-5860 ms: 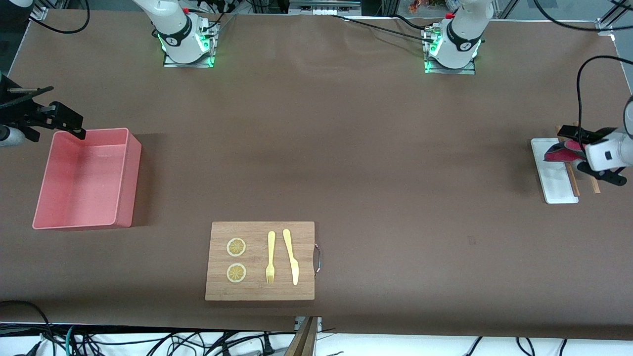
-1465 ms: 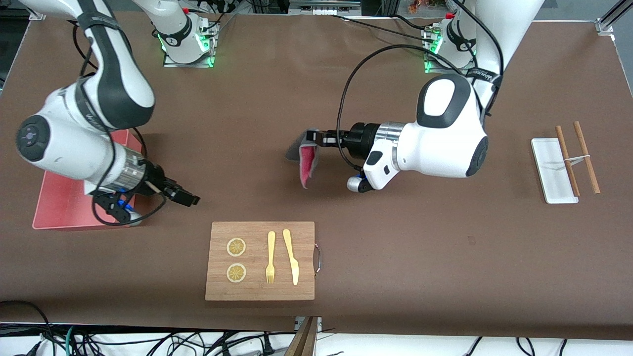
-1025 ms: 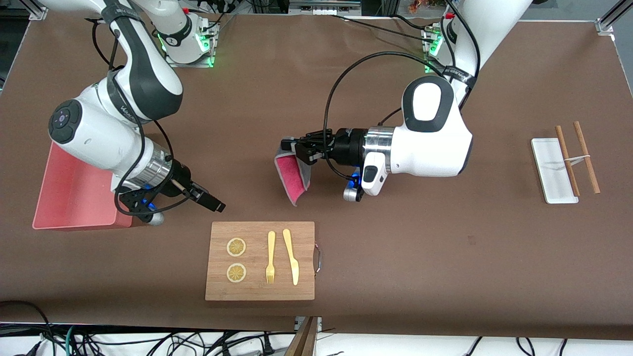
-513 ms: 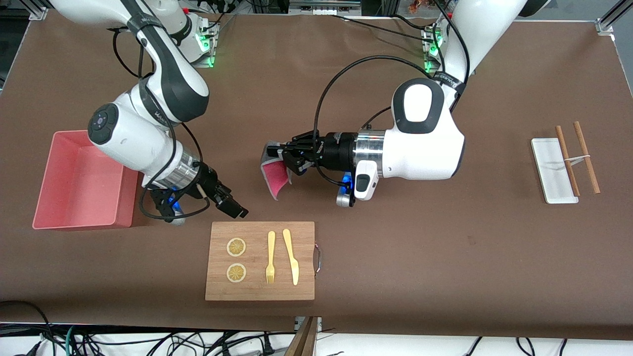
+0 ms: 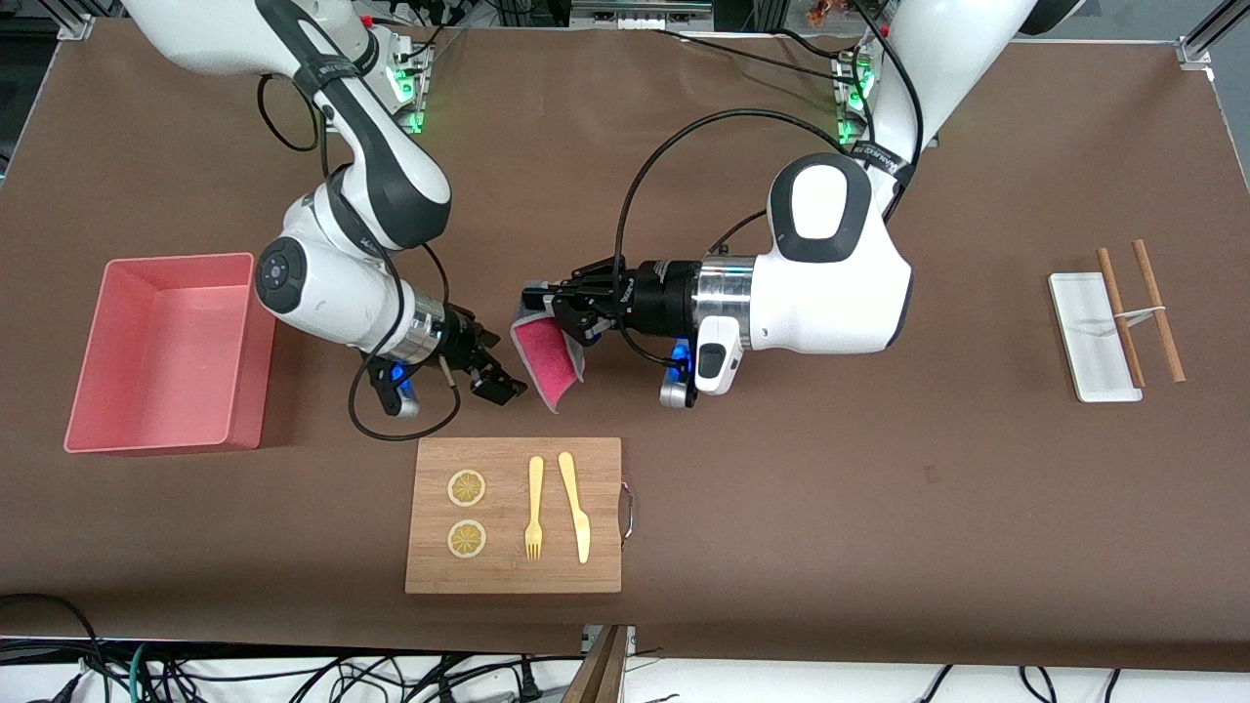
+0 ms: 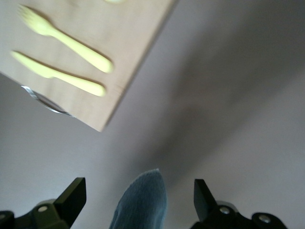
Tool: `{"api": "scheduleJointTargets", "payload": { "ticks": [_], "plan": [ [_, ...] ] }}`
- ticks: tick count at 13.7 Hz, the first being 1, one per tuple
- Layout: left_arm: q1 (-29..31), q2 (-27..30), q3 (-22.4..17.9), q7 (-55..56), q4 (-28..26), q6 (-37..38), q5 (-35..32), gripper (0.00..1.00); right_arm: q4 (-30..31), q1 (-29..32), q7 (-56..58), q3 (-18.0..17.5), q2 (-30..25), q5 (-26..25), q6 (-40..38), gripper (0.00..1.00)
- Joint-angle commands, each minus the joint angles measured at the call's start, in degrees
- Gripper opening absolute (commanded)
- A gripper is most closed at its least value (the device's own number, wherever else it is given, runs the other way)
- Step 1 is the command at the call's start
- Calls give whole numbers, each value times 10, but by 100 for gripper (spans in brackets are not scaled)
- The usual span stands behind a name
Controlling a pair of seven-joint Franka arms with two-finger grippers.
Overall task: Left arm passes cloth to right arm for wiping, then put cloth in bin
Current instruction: 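Carry the cloth with the left gripper toward the right gripper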
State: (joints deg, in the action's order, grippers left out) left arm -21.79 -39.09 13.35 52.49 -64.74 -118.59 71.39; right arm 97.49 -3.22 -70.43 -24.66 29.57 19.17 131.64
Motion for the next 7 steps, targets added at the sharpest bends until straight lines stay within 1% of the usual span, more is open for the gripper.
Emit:
{"api": "scheduleJointTargets", "payload": {
  "ticks": [1,3,4,5,6,7],
  "plan": [
    [-8,-13,-7,8,25,-2,12,0,23,5,-14,-6,2,64,3,100],
    [-8,-13,-7,8,25,-2,12,0,26,5,-30,-6,9,95,3,100],
    [-8,-13,-7,8,25,-2,12,0,26,5,-42,-11,10,105,3,95],
    [-8,-13,-7,8,25,-2,12,0,24,6,-52,-21,11,115,2,71],
    [-7,-13,-7,8,24,-2,11,0,20,7,-65,-21,11,125,0,29],
    [-7,-13,-7,8,24,-2,11,0,17,8,-73,-22,12,140,-2,1]
  ]
}}
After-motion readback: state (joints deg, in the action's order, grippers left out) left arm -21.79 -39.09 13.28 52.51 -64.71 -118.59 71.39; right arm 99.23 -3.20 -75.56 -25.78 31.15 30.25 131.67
